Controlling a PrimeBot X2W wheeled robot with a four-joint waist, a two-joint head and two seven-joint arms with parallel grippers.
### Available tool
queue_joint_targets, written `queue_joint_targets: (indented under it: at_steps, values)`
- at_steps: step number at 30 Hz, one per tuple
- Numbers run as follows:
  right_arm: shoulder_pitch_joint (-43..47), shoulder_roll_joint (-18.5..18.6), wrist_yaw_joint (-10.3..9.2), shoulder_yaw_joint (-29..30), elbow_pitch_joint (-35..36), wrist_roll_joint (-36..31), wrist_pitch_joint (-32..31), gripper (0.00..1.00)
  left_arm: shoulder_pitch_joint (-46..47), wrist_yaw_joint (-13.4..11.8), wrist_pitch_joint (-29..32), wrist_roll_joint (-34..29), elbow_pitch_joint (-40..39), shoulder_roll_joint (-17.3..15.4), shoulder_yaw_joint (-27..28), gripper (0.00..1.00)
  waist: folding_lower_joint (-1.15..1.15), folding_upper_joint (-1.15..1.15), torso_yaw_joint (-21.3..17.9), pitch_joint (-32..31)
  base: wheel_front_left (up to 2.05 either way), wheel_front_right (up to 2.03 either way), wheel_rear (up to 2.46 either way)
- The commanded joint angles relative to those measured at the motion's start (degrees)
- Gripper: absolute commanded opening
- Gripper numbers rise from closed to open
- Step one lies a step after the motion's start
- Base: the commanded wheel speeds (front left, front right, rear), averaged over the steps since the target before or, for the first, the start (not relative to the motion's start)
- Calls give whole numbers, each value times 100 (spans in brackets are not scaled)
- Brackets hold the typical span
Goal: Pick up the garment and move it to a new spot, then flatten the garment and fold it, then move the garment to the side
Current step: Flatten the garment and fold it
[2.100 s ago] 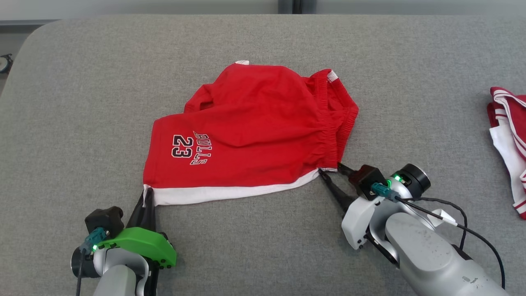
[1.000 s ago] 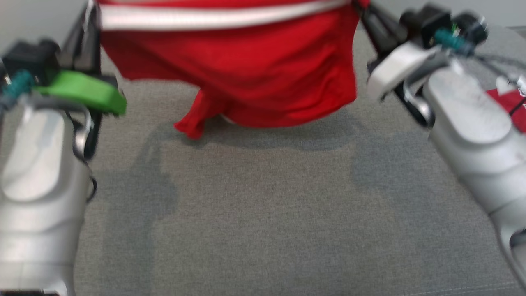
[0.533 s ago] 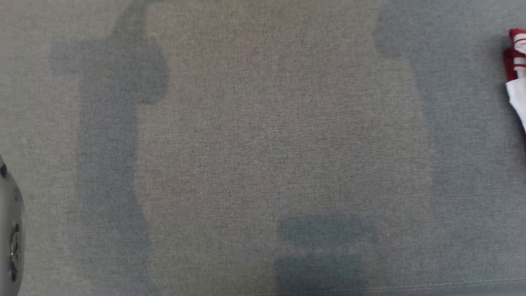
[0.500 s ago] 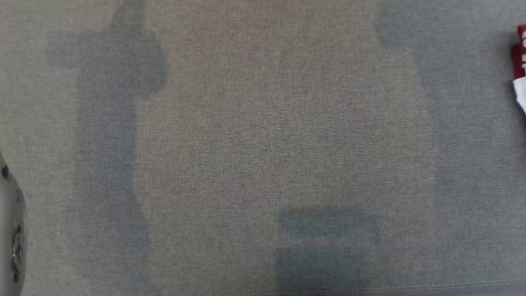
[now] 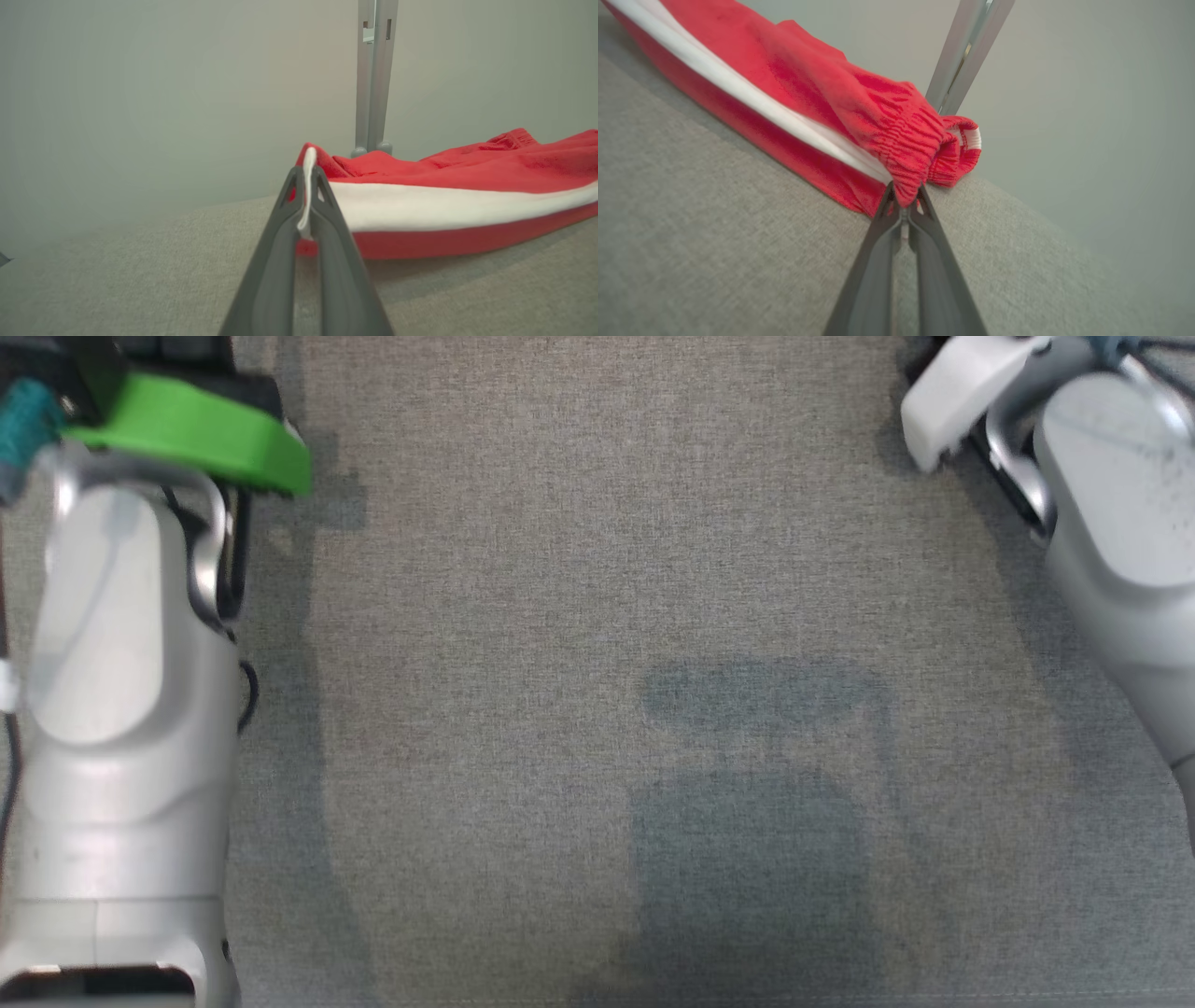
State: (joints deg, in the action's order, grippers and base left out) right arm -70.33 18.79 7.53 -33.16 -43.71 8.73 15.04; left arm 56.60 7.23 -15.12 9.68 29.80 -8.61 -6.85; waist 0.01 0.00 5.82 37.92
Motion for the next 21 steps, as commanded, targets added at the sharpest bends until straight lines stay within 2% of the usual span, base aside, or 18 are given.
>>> queue_joint_targets:
  at_steps: [1, 8, 15, 21]
  values:
    - [406, 195, -10, -223, 124, 331, 15, 0, -491, 16, 3, 66, 1, 58, 112, 0, -1, 0, -60, -280, 0, 0, 0]
    - [1798, 602, -9, -827, 330, 1259, 0, 0, -1911, 18, 3, 199, 184, 255, 340, 0, -1, 0, -145, -1066, 0, 0, 0]
    - [2809, 738, -9, -1232, 348, 1822, -21, 0, -2851, 16, 3, 328, 342, 369, 502, 0, -1, 0, -153, -1807, 0, 0, 0]
    - [3661, 667, -11, -1192, 318, 2175, -26, 0, -3697, 11, 3, 344, 511, 453, 529, 0, -1, 0, -163, -2560, 0, 0, 0]
